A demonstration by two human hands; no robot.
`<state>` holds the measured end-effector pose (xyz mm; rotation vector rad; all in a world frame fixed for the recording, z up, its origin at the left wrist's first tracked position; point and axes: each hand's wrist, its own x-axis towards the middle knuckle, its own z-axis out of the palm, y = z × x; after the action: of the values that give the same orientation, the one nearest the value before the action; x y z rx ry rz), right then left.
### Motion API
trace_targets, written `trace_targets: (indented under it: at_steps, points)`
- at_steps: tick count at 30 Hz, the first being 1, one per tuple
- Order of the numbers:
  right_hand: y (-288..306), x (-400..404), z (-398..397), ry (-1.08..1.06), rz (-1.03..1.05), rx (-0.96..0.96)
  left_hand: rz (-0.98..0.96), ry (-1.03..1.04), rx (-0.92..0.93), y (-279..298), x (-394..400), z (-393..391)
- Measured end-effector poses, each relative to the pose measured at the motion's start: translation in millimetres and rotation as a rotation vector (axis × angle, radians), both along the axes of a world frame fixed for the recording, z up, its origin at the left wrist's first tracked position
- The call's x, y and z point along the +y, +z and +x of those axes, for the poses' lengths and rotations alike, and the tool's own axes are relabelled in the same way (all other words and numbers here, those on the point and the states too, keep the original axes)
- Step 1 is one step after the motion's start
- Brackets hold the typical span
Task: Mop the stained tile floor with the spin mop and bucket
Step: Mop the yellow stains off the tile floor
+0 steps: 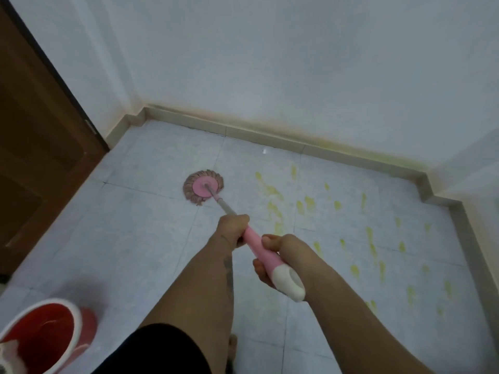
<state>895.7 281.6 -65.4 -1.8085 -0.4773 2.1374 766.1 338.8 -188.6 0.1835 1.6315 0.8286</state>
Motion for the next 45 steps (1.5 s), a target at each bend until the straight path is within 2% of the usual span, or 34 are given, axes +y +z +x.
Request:
trace_targets:
  at_steps: [7, 14, 19, 23, 27, 32, 38, 45]
  points:
    - [35, 4, 44, 0.051, -0.015, -0.117, 0.049, -0.054, -0.065, 18, 2, 43]
    - [102, -30, 159, 0.271, 0.042, -0.239, 0.047, -0.214, -0.187, 58, -36, 160]
    - [140, -65, 235, 0.342, 0.050, -0.253, 0.045, -0.362, -0.257, 87, -71, 240]
    - [151, -71, 271, 0.361, 0.017, -0.270, 0.055, -0.433, -0.264, 94, -79, 275]
    - [138, -52, 279, 0.373, -0.010, -0.264, 0.041, -0.444, -0.258, 92, -63, 283]
    - [98, -13, 257, 0.346, 0.006, -0.276, 0.028, -0.366, -0.199, 63, -17, 267]
    - [38, 83, 203, 0.299, 0.046, -0.270, -0.024, -0.289, -0.154, 24, 86, 224]
    - [-20, 190, 151, 0.193, 0.015, -0.214, 0.003, -0.267, -0.011, -12, 199, 174]
